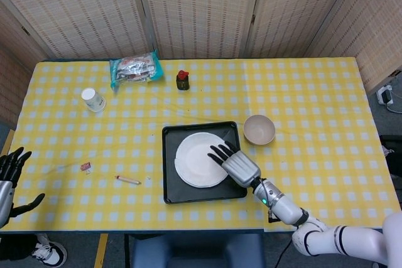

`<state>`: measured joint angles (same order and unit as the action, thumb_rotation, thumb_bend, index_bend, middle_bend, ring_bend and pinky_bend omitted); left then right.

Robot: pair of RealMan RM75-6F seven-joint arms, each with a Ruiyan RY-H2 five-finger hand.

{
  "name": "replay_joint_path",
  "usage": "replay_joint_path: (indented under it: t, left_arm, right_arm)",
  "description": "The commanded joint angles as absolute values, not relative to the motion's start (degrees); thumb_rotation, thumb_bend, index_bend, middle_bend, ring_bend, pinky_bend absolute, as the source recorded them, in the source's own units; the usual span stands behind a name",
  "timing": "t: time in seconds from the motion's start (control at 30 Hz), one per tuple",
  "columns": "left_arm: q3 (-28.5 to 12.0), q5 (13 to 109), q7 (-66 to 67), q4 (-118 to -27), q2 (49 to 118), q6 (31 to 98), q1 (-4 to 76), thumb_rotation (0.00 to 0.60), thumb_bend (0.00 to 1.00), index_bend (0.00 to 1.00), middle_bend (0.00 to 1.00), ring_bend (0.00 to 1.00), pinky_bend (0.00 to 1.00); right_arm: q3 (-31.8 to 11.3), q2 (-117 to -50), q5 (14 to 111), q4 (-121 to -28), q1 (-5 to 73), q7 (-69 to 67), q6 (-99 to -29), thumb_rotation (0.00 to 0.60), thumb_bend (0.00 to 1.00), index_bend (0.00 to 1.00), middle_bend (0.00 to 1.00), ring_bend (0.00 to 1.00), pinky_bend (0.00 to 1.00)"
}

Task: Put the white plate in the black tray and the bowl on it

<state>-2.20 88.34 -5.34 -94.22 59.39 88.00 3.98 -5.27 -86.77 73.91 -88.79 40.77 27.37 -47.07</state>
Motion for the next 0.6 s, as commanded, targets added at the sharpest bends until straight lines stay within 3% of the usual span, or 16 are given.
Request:
replay_joint_path:
  t: [0.03, 0.17, 0.33, 0.47, 0.6]
  left_arm:
    - [-2.2, 88.6, -5.6, -94.2, 59.4, 88.4, 3.9, 0.600, 0.23, 0.00, 0.00, 0.06, 0.02]
    - [-2.2, 88.5, -5.8, -94.0, 59.4, 88.4, 3.8, 0.600, 0.23, 0.00, 0.00, 0.06, 0.02]
    - [-2.0, 88.9, -5.5, -94.0, 59.8, 87.7, 4.2, 0.600, 0.23, 0.00, 0.00, 0.06, 0.02]
    - [-1.6, 89.2, -4.2, -94.3, 60.1, 87.2, 4.4, 0.600, 0.24, 0.00, 0.00, 0.06, 0.02]
    - [-1.4, 89.6, -3.1, -94.8, 60.7, 87.0, 4.5, 0.600, 0.24, 0.00, 0.00, 0.06, 0.02]
  right_arm:
    - [-6.2, -84.2, 70.5, -94.0, 41.6, 30.4, -47.1, 0.600, 0.28, 0.00, 0.00, 0.00, 0.00]
    - [-5.4, -81.5, 76.1, -96.9, 38.1, 25.3, -54.3, 0.600, 0.28, 0.00, 0.00, 0.00, 0.00]
    - [-3.9, -81.8, 84.7, -90.2, 32.2, 14.4, -66.7, 0.600, 0.27, 0.03, 0.00, 0.00, 0.00]
    - [-3.9, -82.8, 84.0, -81.7, 29.9, 10.6, -69.4, 0.600, 0.27, 0.14, 0.00, 0.00, 0.00]
    - [-3.9, -84.6, 81.2, -74.6, 29.4, 9.2, -66.9, 0.600, 0.27, 0.19, 0.00, 0.00, 0.00]
